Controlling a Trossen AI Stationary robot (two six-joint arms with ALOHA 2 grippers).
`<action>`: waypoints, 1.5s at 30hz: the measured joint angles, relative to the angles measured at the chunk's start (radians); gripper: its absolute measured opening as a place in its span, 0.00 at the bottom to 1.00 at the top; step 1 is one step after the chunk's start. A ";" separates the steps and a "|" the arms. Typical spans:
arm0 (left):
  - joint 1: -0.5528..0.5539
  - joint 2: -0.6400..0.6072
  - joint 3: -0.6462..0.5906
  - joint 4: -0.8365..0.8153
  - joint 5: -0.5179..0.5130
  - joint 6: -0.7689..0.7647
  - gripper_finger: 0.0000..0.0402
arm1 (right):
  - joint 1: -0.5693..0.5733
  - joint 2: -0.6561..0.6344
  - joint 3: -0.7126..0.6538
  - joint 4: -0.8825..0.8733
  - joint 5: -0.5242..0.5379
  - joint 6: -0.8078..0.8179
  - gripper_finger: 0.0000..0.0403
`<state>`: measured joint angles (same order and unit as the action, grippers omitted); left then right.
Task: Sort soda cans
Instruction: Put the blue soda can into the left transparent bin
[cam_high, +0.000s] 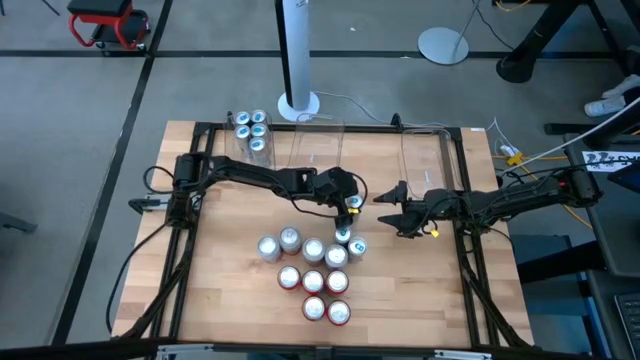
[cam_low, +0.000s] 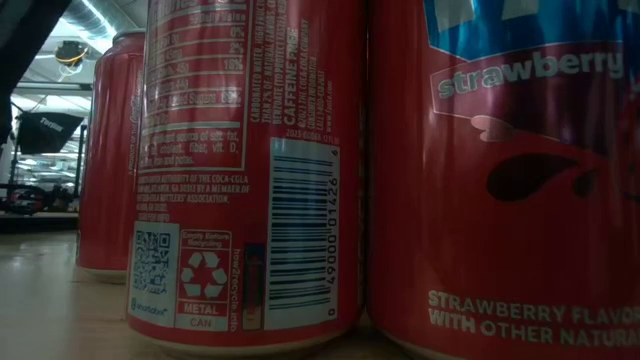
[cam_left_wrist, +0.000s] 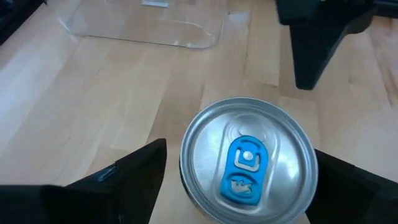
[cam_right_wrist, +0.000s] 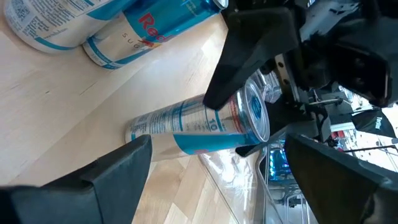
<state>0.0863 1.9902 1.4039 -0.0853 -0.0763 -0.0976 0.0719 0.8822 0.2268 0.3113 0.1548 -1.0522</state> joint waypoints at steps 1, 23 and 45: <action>0.001 0.001 0.000 0.001 0.000 0.000 0.76 | 0.000 0.000 0.000 0.000 0.001 0.000 0.91; -0.031 -0.116 0.000 -0.093 -0.079 0.075 0.57 | 0.000 0.000 0.000 -0.035 0.018 0.001 0.91; -0.039 -0.602 -0.005 -0.564 -0.334 -0.010 0.57 | 0.000 0.020 0.000 -0.034 0.029 0.001 0.91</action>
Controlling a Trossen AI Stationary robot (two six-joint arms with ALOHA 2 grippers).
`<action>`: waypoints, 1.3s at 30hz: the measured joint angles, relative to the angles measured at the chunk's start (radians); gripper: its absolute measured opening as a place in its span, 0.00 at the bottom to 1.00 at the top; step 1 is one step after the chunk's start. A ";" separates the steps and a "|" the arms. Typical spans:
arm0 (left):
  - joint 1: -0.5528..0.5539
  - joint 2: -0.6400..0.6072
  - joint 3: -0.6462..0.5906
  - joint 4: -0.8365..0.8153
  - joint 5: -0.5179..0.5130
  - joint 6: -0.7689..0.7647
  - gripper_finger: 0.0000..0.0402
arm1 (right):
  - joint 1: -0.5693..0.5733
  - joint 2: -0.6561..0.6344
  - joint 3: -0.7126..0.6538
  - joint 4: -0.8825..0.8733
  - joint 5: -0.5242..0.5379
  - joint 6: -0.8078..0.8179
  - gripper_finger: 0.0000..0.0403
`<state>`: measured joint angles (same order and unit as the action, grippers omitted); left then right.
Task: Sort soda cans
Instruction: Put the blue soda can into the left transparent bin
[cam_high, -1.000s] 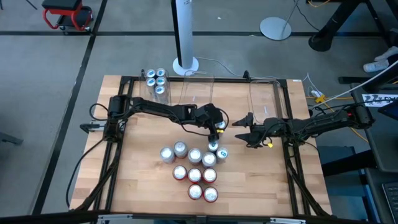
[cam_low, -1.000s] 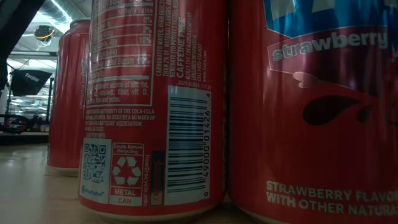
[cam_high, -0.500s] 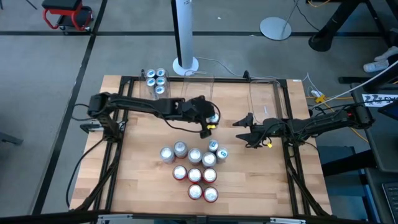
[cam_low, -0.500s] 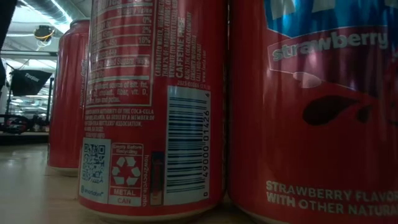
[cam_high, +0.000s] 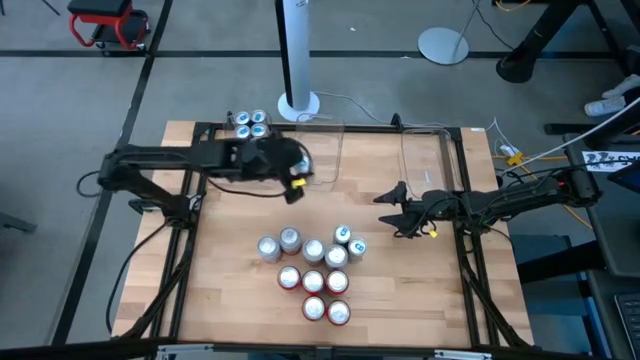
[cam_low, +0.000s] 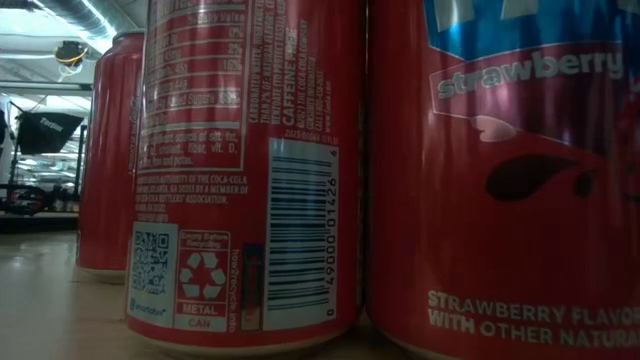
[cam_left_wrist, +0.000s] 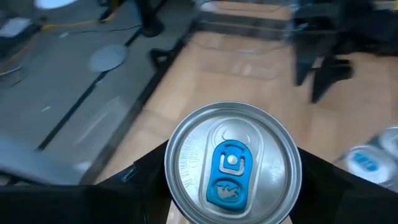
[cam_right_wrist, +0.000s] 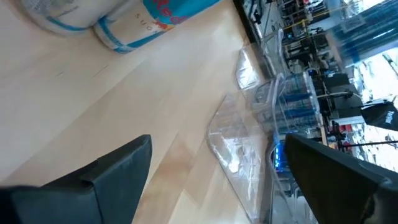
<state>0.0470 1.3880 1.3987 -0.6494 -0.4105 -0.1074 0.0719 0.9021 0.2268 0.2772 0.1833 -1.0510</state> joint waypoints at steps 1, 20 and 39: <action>0.000 -0.018 0.000 -0.032 -0.029 -0.018 0.57 | 0.000 0.007 0.000 0.006 0.000 0.000 0.91; 0.006 -0.158 -0.001 -0.511 -0.388 -0.329 0.57 | 0.000 0.080 0.000 0.045 0.000 -0.001 0.91; 0.203 -0.438 -0.471 -0.202 -0.394 -0.361 0.57 | 0.000 0.080 0.000 0.066 0.011 -0.001 0.91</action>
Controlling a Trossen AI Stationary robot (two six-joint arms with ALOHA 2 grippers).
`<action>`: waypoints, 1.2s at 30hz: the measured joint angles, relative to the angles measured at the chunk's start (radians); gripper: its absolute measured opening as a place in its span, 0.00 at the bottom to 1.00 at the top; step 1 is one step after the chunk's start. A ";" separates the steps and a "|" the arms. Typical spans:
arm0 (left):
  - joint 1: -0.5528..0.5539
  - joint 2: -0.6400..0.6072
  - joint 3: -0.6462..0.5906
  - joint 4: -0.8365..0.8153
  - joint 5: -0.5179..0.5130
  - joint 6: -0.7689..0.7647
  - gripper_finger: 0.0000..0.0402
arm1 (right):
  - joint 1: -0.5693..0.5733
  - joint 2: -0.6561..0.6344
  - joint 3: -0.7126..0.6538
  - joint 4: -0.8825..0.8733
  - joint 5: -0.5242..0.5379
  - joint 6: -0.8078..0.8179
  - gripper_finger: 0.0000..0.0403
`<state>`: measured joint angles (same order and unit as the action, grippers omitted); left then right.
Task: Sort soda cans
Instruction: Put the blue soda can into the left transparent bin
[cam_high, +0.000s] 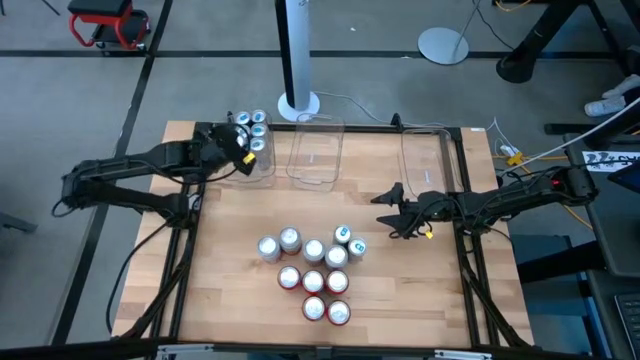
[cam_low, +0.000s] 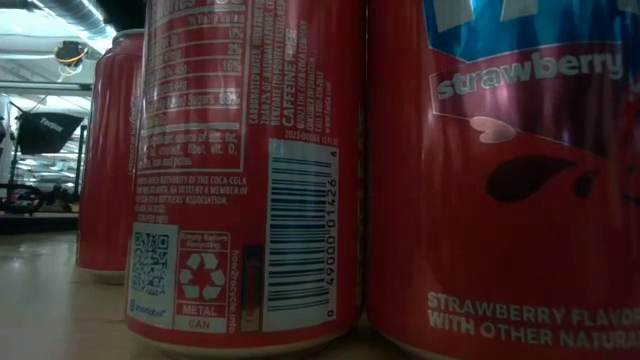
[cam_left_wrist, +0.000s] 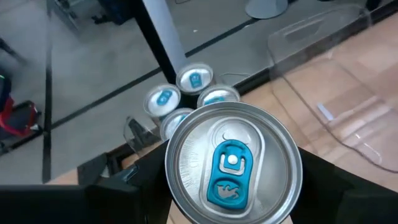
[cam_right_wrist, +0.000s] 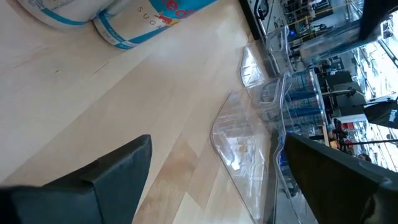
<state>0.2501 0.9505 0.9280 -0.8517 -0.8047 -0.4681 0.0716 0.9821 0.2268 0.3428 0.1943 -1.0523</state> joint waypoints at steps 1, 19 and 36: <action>0.019 -0.010 -0.030 0.036 0.016 0.011 0.57 | 0.000 0.000 0.000 0.000 0.000 0.000 0.91; 0.289 -0.022 -0.288 0.393 0.270 0.136 0.57 | 0.000 0.000 0.000 -0.003 0.000 0.000 0.91; 0.406 -0.023 -0.434 0.616 0.386 0.144 0.65 | 0.000 0.000 0.000 -0.003 0.000 -0.001 0.91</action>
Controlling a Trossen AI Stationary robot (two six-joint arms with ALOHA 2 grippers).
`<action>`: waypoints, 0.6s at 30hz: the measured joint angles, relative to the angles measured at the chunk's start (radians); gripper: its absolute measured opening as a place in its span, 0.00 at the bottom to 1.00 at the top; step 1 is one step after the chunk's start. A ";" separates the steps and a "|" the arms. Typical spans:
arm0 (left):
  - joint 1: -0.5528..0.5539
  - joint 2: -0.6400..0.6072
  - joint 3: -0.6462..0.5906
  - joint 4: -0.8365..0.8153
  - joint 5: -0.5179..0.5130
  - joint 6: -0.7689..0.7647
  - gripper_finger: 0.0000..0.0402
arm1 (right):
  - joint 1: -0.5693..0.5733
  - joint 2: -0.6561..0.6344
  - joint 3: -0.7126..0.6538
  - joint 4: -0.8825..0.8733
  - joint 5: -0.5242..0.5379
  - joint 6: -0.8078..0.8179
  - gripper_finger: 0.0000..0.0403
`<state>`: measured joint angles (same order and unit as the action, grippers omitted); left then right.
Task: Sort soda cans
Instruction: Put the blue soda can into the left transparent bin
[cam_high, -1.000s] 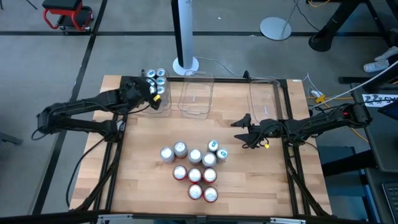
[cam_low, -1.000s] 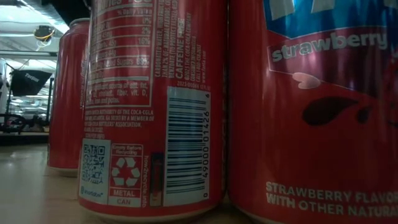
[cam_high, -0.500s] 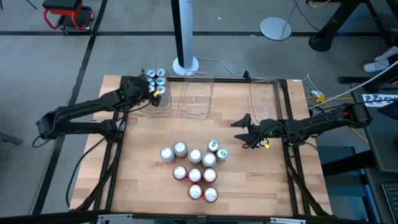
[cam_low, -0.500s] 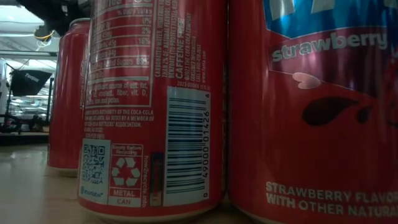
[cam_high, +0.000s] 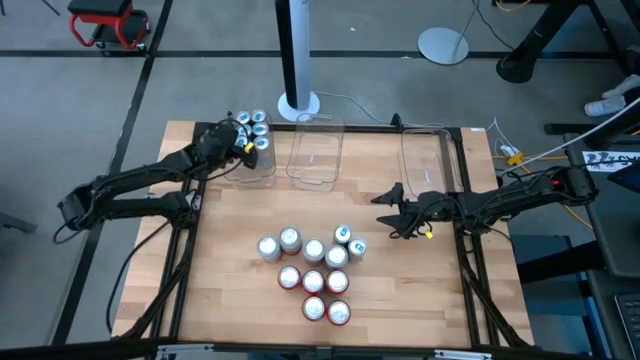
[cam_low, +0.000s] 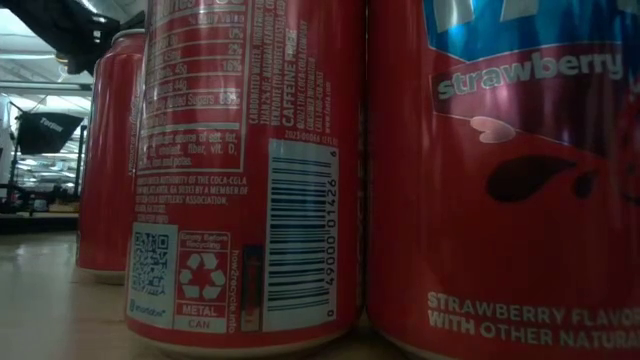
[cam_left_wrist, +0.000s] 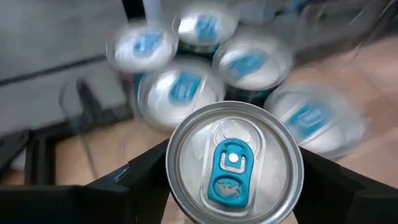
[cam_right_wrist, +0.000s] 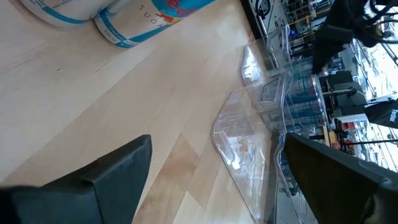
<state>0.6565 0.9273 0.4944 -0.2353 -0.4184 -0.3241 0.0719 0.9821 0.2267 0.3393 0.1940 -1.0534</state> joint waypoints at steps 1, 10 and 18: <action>0.003 0.004 -0.008 -0.014 0.001 0.001 0.65 | 0.000 0.000 0.000 0.000 0.000 0.000 0.91; 0.019 0.004 -0.036 0.020 0.001 0.014 0.62 | 0.000 0.000 0.000 0.001 0.000 0.000 0.91; 0.019 0.004 -0.064 0.111 0.036 0.021 0.63 | 0.000 0.000 0.000 0.000 0.000 0.000 0.91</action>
<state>0.6754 0.9310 0.4309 -0.1242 -0.3822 -0.3033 0.0719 0.9822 0.2264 0.3393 0.1940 -1.0534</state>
